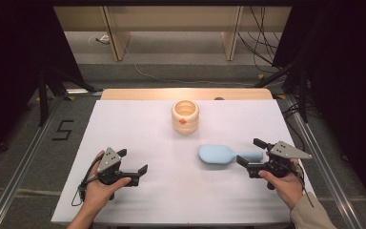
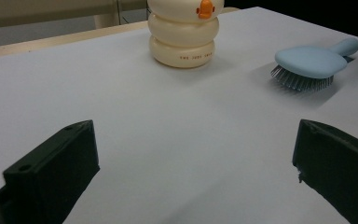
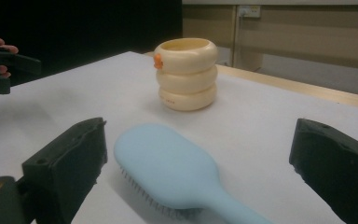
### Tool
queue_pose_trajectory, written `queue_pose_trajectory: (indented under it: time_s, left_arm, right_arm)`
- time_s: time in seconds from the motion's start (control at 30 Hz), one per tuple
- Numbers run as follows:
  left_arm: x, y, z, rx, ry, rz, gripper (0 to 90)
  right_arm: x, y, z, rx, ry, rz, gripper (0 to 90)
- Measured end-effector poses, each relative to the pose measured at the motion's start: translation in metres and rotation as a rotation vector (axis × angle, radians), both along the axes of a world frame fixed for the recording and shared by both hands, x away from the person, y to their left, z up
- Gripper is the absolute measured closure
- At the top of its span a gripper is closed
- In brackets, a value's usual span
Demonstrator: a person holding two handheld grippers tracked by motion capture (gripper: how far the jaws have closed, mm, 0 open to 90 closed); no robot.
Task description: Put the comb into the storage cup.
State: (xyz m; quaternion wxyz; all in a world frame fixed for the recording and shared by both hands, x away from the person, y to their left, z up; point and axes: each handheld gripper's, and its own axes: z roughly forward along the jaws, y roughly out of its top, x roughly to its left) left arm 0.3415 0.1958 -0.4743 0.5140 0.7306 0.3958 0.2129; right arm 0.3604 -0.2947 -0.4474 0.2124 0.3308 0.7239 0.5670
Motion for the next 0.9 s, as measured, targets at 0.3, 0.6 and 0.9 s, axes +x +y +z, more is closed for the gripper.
queue_pose_trajectory:
  time_s: [0.3, 0.6, 0.9]
  left_arm:
    - [-0.001, 0.0, 0.0, 0.001, -0.003, 0.006, 0.0]
    - [0.0, 0.0, 0.0, 0.007, 0.0, 0.007, 0.0]
    - [0.001, 0.0, -0.001, 0.006, 0.002, 0.012, 0.0]
  right_arm:
    - [0.004, -0.004, 0.003, -0.028, 0.016, -0.037, 4.0]
    - [0.027, -0.004, 0.018, -0.089, -0.07, -0.135, 16.8]
    - [0.059, -0.001, 0.024, -0.143, -0.04, -0.175, 54.5]
